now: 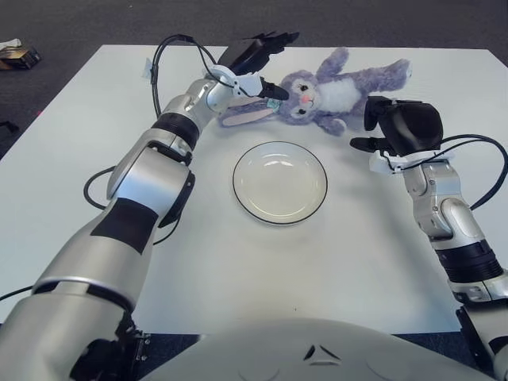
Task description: Put the doll into the plate.
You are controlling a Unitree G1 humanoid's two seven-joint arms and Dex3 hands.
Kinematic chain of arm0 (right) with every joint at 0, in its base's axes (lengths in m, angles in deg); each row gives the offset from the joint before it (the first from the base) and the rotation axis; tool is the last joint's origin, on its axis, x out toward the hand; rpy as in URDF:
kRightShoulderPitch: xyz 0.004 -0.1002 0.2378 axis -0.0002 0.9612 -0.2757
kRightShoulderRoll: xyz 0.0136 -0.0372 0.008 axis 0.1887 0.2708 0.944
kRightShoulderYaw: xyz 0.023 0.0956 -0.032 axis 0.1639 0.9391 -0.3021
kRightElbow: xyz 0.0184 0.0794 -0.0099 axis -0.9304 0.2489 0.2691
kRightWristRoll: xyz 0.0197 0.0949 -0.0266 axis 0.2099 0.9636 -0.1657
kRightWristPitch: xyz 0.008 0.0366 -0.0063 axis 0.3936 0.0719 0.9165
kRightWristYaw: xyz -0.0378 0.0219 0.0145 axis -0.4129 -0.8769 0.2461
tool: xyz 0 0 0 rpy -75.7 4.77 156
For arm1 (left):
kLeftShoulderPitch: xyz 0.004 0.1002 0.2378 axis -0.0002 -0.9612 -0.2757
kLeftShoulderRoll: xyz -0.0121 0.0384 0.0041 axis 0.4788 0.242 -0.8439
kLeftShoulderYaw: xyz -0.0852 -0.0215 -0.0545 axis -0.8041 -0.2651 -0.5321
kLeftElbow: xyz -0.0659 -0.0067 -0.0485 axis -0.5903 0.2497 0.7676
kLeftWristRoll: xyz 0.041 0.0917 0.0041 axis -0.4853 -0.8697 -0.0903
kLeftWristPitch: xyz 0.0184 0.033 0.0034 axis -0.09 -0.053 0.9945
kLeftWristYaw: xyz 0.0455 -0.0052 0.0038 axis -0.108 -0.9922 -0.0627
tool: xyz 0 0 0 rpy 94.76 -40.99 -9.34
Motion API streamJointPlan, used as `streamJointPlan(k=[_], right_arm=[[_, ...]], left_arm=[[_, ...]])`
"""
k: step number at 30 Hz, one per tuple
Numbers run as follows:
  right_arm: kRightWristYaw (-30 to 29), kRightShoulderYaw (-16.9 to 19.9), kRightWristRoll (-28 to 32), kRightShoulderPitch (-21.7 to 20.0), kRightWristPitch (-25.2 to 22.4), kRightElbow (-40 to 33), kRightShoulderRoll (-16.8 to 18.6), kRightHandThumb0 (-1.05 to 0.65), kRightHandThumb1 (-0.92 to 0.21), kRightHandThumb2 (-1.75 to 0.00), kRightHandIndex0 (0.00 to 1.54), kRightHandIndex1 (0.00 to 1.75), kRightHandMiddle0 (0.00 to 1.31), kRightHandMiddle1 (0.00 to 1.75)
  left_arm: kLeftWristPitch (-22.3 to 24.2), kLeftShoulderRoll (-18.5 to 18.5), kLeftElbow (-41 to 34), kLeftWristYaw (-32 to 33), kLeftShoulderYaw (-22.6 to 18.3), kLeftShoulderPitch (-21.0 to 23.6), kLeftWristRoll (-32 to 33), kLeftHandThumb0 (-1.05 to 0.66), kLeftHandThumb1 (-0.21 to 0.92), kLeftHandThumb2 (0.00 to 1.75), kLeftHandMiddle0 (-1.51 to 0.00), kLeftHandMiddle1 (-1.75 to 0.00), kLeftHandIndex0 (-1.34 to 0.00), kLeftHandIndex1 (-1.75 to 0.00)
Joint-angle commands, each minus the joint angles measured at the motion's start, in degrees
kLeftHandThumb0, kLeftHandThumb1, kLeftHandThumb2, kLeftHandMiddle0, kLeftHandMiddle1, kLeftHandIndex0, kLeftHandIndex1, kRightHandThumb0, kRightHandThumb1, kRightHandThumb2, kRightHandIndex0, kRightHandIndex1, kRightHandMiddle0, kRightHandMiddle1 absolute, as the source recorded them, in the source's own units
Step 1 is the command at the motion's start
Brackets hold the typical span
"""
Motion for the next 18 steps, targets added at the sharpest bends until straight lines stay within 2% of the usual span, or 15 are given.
streamJointPlan(k=[1,4,8,9,11,13,18], right_arm=[[-1.43,-0.63,-2.69,-0.71,-1.05,0.69,0.12,-0.55,-0.91,-0.14,0.40,0.76,0.46,0.63],[-1.57,-0.72,-3.03,-0.75,-1.26,0.79,0.24,-0.55,-0.92,-0.11,0.43,0.63,0.47,0.57],[-2.47,-0.93,-4.12,-1.08,-1.89,1.37,0.38,-0.55,-0.92,-0.10,0.44,0.57,0.47,0.55],[-3.12,-1.07,-4.86,-1.33,-2.31,1.79,0.45,-0.56,-0.92,-0.09,0.41,0.49,0.45,0.53],[-4.32,-1.22,-5.88,-1.72,-2.98,2.55,0.77,-0.57,-0.92,-0.05,0.39,0.22,0.42,0.48],[-4.87,-1.25,-6.18,-1.91,-3.25,2.94,1.02,-0.57,-0.92,-0.04,0.39,0.13,0.40,0.45],[-5.26,-1.34,-6.39,-2.04,-3.50,3.24,1.17,-0.58,-0.92,-0.02,0.39,0.03,0.40,0.42]], left_arm=[[0.16,0.59,-0.53,-0.41,-0.43,-0.92,0.52,-0.77,0.92,0.09,-0.34,0.00,-0.42,0.00],[0.17,0.60,-0.56,-0.43,-0.44,-0.95,0.53,-0.77,0.92,0.09,-0.34,0.00,-0.42,0.00],[0.16,0.60,-0.57,-0.52,-0.50,-1.07,0.60,-0.77,0.92,0.09,-0.34,0.00,-0.42,0.00],[0.15,0.61,-0.57,-0.59,-0.55,-1.15,0.66,-0.77,0.92,0.10,-0.34,0.00,-0.42,0.00],[0.18,0.61,-0.55,-0.67,-0.61,-1.28,0.73,-0.76,0.92,0.10,-0.34,0.00,-0.42,0.00],[0.22,0.61,-0.55,-0.72,-0.63,-1.31,0.75,-0.76,0.92,0.10,-0.34,0.00,-0.42,-0.01],[0.24,0.60,-0.59,-0.80,-0.71,-1.33,0.73,-0.76,0.92,0.10,-0.34,0.00,-0.43,-0.01]])
